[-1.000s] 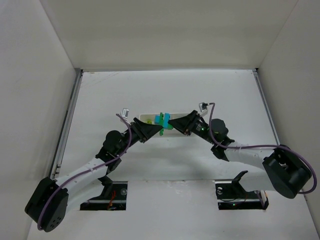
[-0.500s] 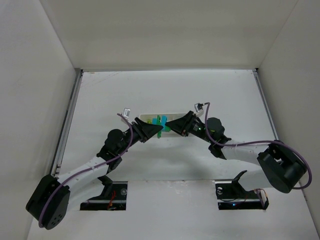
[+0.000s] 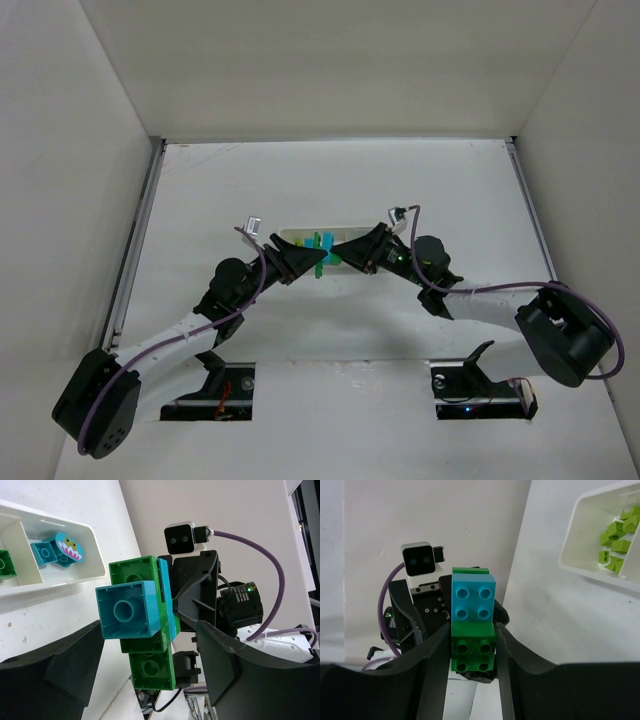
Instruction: Sort the legos into containers by color
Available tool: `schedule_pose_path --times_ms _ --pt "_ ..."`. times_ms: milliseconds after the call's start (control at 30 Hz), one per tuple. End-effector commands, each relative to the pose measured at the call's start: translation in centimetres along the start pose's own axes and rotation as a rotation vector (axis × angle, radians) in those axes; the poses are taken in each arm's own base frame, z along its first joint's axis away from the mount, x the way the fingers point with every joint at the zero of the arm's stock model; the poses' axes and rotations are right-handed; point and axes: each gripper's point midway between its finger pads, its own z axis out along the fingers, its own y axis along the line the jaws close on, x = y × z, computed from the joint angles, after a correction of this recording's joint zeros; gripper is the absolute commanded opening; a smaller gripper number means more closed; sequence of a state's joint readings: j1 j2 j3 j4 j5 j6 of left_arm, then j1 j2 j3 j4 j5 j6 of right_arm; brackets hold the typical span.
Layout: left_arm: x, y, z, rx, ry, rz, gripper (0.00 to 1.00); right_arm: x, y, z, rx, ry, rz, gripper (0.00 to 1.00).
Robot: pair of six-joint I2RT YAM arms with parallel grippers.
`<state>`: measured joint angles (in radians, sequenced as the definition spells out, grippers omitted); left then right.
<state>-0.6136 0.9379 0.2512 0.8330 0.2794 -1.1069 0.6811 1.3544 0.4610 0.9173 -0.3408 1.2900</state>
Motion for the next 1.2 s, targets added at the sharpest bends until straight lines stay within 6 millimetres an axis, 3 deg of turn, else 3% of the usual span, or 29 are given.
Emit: schedule_pose_path --times_ms 0,267,400,900,1167 --pt "-1.3 -2.5 0.2 0.086 -0.039 0.048 0.70 -0.6 3.2 -0.4 -0.116 -0.019 -0.032 0.33" --pt "-1.5 -3.7 0.7 0.128 -0.024 0.064 0.62 0.3 3.7 -0.2 -0.158 0.048 0.019 0.33" --pt "-1.5 -4.0 0.8 0.139 -0.024 0.064 0.57 0.7 3.1 0.0 -0.158 0.071 0.051 0.33" --pt "-1.6 -3.8 0.7 0.136 -0.023 0.059 0.17 0.4 1.6 0.1 -0.126 0.051 0.067 0.32" --pt "-3.3 -3.5 -0.4 0.128 -0.085 0.047 0.13 -0.6 1.4 -0.7 -0.121 0.025 0.055 0.32"
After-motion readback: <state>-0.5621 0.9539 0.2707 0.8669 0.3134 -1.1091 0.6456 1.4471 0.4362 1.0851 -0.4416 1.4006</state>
